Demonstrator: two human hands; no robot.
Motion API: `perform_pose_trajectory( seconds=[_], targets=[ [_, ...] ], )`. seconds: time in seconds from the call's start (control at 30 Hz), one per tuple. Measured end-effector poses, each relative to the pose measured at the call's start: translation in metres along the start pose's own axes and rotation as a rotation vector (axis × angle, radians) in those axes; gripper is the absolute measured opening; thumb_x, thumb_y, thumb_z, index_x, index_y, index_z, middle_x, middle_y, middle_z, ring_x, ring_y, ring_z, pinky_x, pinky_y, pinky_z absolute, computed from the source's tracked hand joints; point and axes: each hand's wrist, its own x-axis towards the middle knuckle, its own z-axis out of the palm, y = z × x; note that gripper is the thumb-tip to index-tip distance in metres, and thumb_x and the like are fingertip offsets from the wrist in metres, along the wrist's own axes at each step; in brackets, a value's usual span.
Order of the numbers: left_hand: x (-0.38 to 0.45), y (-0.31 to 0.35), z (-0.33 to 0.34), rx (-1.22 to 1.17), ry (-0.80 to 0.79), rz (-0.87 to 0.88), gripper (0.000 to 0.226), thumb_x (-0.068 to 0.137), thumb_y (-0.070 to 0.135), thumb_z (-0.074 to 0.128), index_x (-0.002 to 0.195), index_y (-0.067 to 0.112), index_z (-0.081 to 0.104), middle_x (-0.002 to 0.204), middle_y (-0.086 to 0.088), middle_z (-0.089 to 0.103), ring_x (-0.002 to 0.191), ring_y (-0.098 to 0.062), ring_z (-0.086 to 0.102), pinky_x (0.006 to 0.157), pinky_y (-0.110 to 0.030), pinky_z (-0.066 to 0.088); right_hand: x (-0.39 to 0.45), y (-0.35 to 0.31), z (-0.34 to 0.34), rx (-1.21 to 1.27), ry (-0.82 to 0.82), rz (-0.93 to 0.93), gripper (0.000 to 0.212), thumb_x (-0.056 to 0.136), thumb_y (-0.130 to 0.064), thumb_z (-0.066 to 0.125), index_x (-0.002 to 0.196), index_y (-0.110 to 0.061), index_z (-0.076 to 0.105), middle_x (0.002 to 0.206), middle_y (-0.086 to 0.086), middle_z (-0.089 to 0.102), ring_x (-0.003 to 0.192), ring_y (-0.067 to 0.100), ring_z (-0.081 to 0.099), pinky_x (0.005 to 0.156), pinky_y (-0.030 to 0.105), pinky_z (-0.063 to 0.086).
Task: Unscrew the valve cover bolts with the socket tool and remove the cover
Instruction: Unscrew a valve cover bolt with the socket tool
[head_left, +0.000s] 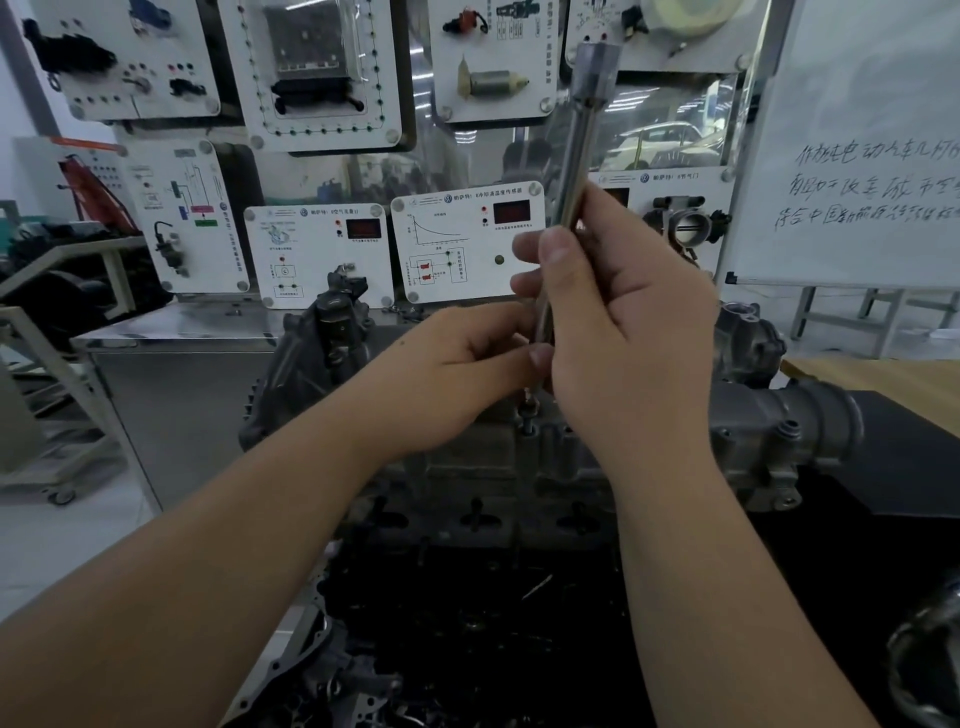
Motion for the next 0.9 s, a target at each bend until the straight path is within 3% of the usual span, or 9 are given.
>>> perform_pose_trajectory(
  seconds=[0.07, 0.13, 0.23, 0.37, 0.5, 0.6, 0.7, 0.8, 0.9],
  targets=[
    [0.0001, 0.0005, 0.0005, 0.02, 0.012, 0.004, 0.033, 0.094, 0.036, 0.058, 0.113, 0.012, 0.07, 0.102, -0.02, 0.073, 0.094, -0.046, 0.066, 0.085, -0.062, 0.053, 0.0, 0.0006, -0.0002, 0.034, 0.007, 0.018, 0.045, 0.103, -0.021, 0.051, 0.147, -0.013, 0.051, 0.098, -0.01, 0.074, 0.089, 0.006, 0.072, 0.076, 0.026, 0.06],
    [0.0004, 0.0005, 0.0025, 0.034, 0.036, 0.001, 0.037, 0.09, 0.037, 0.061, 0.112, 0.008, 0.069, 0.103, -0.018, 0.073, 0.096, -0.042, 0.067, 0.085, -0.059, 0.054, 0.0002, 0.0006, -0.0009, 0.05, 0.004, 0.019, 0.047, 0.102, -0.023, 0.056, 0.147, -0.016, 0.05, 0.098, -0.008, 0.075, 0.088, 0.007, 0.072, 0.077, 0.026, 0.059],
    [0.0012, 0.0012, 0.0062, 0.037, 0.049, -0.011, 0.045, 0.084, 0.039, 0.066, 0.117, 0.008, 0.067, 0.108, -0.017, 0.073, 0.099, -0.04, 0.068, 0.088, -0.059, 0.054, 0.0007, -0.0012, -0.001, 0.024, -0.002, 0.005, 0.032, 0.099, -0.024, 0.063, 0.13, -0.017, 0.065, 0.091, -0.012, 0.071, 0.085, 0.01, 0.07, 0.074, 0.031, 0.058],
    [0.0011, 0.0021, 0.0053, 0.025, 0.036, -0.016, 0.042, 0.089, 0.041, 0.06, 0.114, 0.009, 0.069, 0.104, -0.021, 0.072, 0.094, -0.045, 0.067, 0.084, -0.063, 0.053, -0.0001, -0.0023, -0.0022, -0.116, 0.035, -0.058, 0.019, 0.102, -0.02, 0.054, 0.109, -0.014, 0.071, 0.083, -0.013, 0.067, 0.078, 0.011, 0.067, 0.068, 0.029, 0.056],
    [-0.0008, 0.0019, 0.0016, -0.016, 0.022, -0.023, 0.038, 0.093, 0.038, 0.058, 0.115, 0.009, 0.07, 0.105, -0.031, 0.069, 0.094, -0.052, 0.065, 0.084, -0.068, 0.051, 0.0002, -0.0024, -0.0027, -0.075, -0.016, 0.008, 0.038, 0.104, -0.021, 0.048, 0.139, -0.011, 0.06, 0.101, -0.011, 0.073, 0.086, 0.005, 0.069, 0.071, 0.027, 0.059],
    [-0.0007, 0.0, 0.0029, 0.003, 0.059, -0.016, 0.026, 0.095, 0.026, 0.065, 0.113, 0.008, 0.069, 0.105, -0.021, 0.072, 0.096, -0.046, 0.067, 0.086, -0.061, 0.054, -0.0007, -0.002, -0.0024, -0.057, -0.032, 0.0, 0.045, 0.103, -0.024, 0.051, 0.147, -0.013, 0.051, 0.102, -0.009, 0.075, 0.087, 0.003, 0.069, 0.075, 0.023, 0.057],
    [0.0005, 0.0, 0.004, -0.003, 0.068, -0.031, 0.03, 0.093, 0.025, 0.07, 0.114, 0.003, 0.066, 0.106, -0.019, 0.072, 0.097, -0.045, 0.068, 0.085, -0.061, 0.054, -0.0013, -0.0023, -0.001, -0.067, -0.03, -0.037, 0.031, 0.1, -0.021, 0.063, 0.13, -0.016, 0.065, 0.088, -0.014, 0.069, 0.078, 0.003, 0.065, 0.07, 0.016, 0.05],
    [0.0003, 0.0003, 0.0045, -0.026, 0.068, -0.02, 0.03, 0.092, 0.026, 0.068, 0.112, 0.004, 0.067, 0.103, -0.02, 0.072, 0.094, -0.048, 0.067, 0.083, -0.064, 0.053, -0.0024, -0.0035, 0.0005, -0.154, 0.033, -0.081, 0.015, 0.099, -0.019, 0.063, 0.107, -0.011, 0.074, 0.078, -0.014, 0.061, 0.072, 0.002, 0.056, 0.068, 0.009, 0.039],
    [-0.0015, 0.0011, 0.0028, -0.049, 0.027, 0.001, 0.031, 0.094, 0.032, 0.058, 0.112, 0.009, 0.069, 0.103, -0.025, 0.071, 0.092, -0.054, 0.064, 0.082, -0.069, 0.051, -0.0028, -0.0045, 0.0005, -0.102, -0.012, -0.048, 0.017, 0.102, -0.019, 0.058, 0.097, -0.008, 0.07, 0.071, -0.009, 0.06, 0.067, 0.01, 0.058, 0.059, 0.023, 0.047]
  ],
)
